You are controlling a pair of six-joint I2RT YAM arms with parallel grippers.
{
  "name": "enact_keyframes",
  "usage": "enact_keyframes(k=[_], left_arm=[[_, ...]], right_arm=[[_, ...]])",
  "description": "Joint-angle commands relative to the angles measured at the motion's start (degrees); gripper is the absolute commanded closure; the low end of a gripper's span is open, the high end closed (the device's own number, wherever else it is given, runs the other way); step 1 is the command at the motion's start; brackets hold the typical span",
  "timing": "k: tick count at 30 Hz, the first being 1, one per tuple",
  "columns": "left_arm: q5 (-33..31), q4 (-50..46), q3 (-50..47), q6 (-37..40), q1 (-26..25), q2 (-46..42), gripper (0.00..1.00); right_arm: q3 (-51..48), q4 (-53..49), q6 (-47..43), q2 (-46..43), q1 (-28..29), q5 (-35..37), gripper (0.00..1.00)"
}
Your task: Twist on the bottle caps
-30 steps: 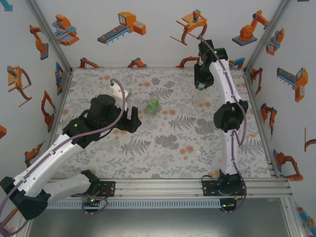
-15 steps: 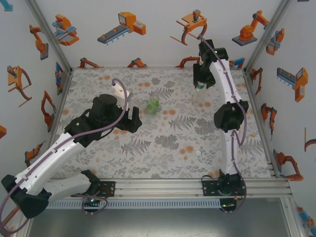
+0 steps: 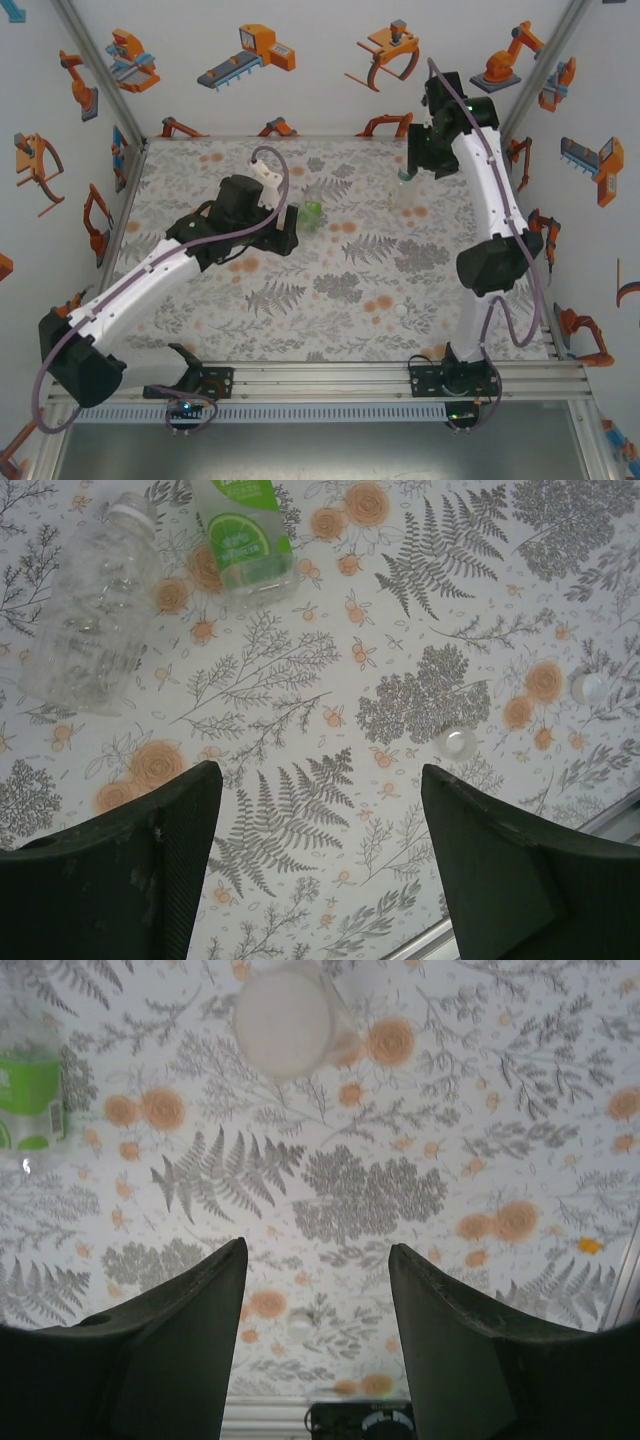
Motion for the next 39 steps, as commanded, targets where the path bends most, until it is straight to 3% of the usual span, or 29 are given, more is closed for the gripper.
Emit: enact_keyframes(k=[1, 9, 18, 34, 39], left_arm=[[1.8, 2.2, 4.0, 0.0, 0.9, 4.8, 0.25], [0.7, 0.7, 13.5, -1.3, 3.3, 19.3, 0.25], [-0.7, -2.2, 26.2, -2.7, 4.4, 36.0, 0.23], [-5.3, -4.9, 36.7, -2.3, 4.3, 53.4, 0.23], [-5.0, -5.0, 37.6, -2.5, 4.2, 56.3, 0.28]], right_arm=[[-7.2, 1.9, 1.3, -6.5, -0.2, 1.0, 0.44], [-25.3, 5.6, 3.6, -21.0, -0.3, 0.9, 0.44], [-37.9, 5.8, 5.0, -31.1, -0.2, 1.1, 0.44], [-45.9, 7.4, 6.2, -37.1, -0.2, -2.4, 0.45], [-46.6, 7.4, 6.7, -37.9, -0.2, -3.0, 0.45]])
